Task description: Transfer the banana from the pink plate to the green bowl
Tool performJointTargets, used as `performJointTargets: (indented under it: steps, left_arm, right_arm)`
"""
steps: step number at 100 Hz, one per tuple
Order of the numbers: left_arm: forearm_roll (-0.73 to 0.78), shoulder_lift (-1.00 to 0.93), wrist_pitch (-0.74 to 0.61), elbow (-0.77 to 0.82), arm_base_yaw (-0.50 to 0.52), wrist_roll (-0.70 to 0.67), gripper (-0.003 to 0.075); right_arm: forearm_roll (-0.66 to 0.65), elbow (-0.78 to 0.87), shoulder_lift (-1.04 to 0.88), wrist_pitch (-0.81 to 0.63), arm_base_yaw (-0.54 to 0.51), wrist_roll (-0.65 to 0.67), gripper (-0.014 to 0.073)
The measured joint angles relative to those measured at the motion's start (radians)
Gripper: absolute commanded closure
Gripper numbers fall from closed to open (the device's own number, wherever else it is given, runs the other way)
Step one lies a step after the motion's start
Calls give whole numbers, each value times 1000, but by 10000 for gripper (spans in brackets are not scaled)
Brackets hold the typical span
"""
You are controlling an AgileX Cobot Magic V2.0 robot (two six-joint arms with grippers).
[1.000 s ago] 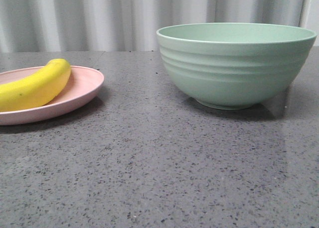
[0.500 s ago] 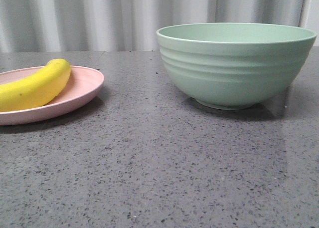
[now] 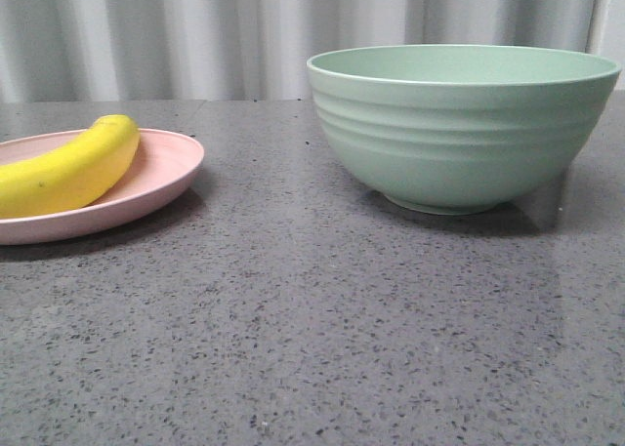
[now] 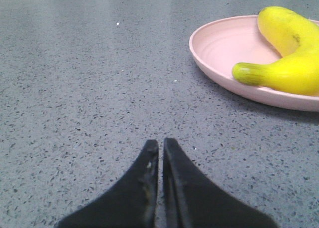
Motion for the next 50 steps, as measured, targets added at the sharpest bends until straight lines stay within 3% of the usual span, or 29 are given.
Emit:
performJointTargets:
  steps: [50]
  left_arm:
    - [0, 0, -10, 0, 0, 0, 739]
  right_arm:
    - [0, 0, 0, 0, 0, 0, 666]
